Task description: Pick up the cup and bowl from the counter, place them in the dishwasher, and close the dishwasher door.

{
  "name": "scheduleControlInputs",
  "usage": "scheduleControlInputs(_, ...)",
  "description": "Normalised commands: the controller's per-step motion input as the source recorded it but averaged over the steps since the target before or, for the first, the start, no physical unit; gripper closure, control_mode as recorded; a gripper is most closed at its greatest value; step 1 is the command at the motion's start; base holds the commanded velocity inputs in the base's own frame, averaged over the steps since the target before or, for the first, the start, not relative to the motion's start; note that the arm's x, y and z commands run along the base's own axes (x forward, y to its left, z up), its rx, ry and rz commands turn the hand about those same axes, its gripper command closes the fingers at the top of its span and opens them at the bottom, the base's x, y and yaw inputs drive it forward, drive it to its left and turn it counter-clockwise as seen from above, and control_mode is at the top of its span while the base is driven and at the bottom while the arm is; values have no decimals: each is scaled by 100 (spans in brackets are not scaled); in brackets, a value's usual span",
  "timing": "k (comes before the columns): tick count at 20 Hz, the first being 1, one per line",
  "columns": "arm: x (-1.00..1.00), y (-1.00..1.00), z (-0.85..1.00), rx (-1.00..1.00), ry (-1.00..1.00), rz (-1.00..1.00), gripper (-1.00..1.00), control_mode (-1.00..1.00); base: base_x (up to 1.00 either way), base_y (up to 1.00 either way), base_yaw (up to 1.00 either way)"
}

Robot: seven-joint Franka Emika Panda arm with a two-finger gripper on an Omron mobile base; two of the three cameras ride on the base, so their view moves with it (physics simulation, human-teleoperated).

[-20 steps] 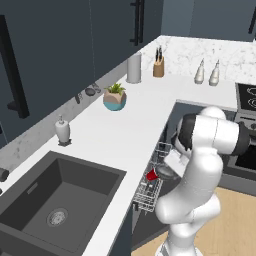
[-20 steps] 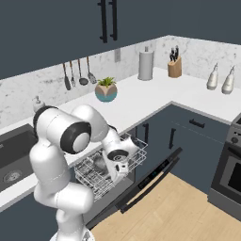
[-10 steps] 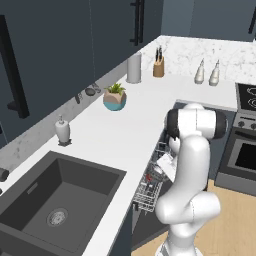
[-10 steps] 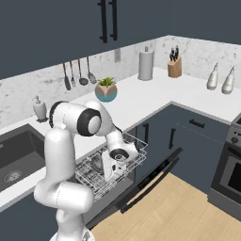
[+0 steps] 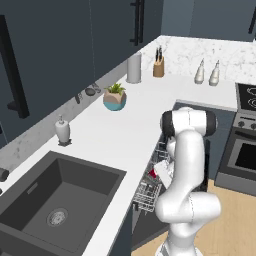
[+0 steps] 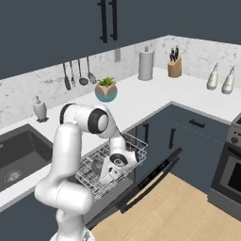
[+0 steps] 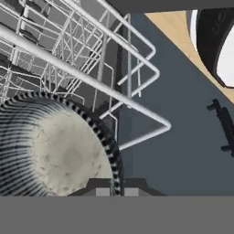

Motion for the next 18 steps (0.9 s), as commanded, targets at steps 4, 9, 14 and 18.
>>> scheduleControlInputs(4, 29, 5, -35, 0, 10, -24, 100, -100, 0, 0, 0)
scheduleControlInputs(9, 40, 8, -42, 0, 14, -23, 100, -100, 0, 0, 0)
scheduleControlInputs(14, 46, 14, -45, 0, 15, -17, 100, -100, 0, 0, 0)
scheduleControlInputs(18, 17, 12, -37, 0, 15, -15, -100, -100, 0, 0, 0)
